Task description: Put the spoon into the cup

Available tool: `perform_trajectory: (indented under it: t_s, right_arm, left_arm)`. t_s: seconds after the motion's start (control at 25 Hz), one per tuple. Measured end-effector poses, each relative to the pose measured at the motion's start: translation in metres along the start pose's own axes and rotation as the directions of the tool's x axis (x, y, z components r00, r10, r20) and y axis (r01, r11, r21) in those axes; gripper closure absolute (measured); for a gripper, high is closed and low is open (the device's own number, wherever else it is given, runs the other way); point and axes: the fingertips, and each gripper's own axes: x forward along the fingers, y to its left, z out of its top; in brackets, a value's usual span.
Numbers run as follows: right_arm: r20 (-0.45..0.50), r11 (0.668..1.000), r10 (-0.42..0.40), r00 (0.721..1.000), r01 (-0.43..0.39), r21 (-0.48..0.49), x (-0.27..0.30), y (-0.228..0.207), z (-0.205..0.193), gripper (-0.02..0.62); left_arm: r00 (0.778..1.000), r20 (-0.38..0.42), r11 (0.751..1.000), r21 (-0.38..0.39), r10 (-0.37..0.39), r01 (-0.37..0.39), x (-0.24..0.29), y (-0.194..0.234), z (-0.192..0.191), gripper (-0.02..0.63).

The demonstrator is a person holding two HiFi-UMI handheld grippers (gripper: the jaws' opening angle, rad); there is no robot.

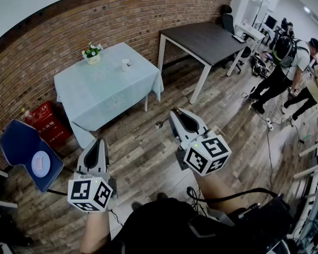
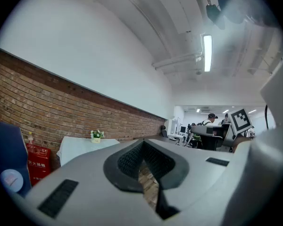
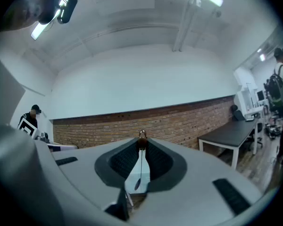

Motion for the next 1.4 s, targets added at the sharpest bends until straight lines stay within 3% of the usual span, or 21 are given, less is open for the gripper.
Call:
perform_trajectory:
  t_s: [0.68,1.4]
  right_arm:
    - [0.025,1.0,-0.007,1.0,0.007,-0.009,0.009,0.016,-0.001,0.541]
    - [0.024,1.0,-0.019,1.0,0.02,-0.021,0.022,0.039,-0.013,0.542]
  left_arm:
    - [1.0,0.001,1.0,-0.014,-0.012,0.012,-0.003,0.018,0.003,0.595]
    - [0.997,-0.003,0.997,-0.01,-0.083,0.083,-0.001,0.036,-0.008,0.596]
